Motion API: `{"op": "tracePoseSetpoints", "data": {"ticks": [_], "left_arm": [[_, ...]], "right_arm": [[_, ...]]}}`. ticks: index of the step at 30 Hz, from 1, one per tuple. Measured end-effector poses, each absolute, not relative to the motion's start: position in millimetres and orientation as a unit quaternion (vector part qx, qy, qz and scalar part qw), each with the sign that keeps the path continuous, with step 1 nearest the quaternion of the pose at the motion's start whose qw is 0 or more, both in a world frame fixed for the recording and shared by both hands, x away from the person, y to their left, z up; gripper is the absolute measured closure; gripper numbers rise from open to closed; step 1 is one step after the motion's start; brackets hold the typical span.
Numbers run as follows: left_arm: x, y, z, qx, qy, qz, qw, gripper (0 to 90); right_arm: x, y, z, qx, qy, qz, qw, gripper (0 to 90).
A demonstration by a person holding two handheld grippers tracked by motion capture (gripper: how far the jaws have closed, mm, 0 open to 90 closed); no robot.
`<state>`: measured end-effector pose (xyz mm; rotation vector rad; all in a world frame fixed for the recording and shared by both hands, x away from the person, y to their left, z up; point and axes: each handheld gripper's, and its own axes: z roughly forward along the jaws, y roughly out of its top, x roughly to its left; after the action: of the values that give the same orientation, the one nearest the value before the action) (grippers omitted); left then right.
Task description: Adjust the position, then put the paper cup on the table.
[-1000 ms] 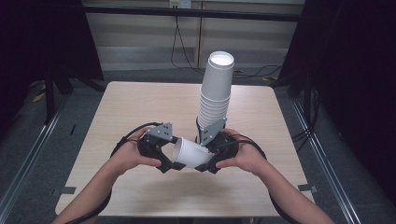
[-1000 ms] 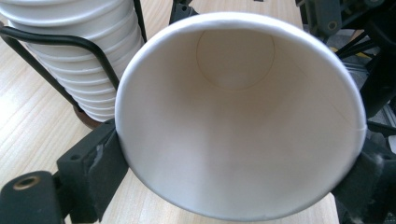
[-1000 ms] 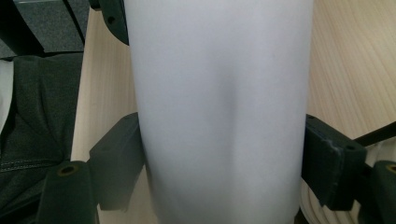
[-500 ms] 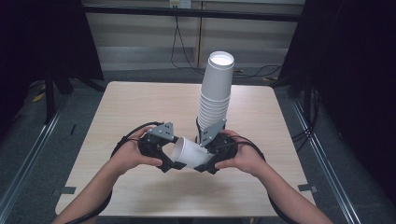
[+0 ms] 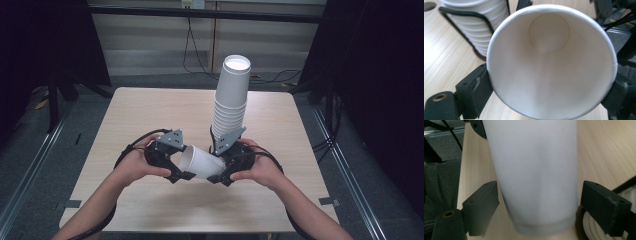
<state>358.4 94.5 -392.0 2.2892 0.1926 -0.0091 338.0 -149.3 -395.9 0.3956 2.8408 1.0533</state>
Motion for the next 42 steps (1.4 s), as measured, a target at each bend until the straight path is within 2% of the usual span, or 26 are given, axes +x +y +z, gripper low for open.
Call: {"op": "tracePoseSetpoints", "data": {"ticks": [15, 42], "left_arm": [[363.6, 110.1, -395.2, 0.928, 0.108, 0.011, 0.356, 10.2], [369.8, 127.1, -396.6, 0.938, 0.142, 0.006, 0.315, 10.1]], "right_arm": [[332.4, -172.2, -421.9, 0.176, 0.914, 0.362, 0.047, 13.5], [323.4, -208.1, -470.2, 0.225, 0.911, 0.339, 0.071, 13.6]]}}
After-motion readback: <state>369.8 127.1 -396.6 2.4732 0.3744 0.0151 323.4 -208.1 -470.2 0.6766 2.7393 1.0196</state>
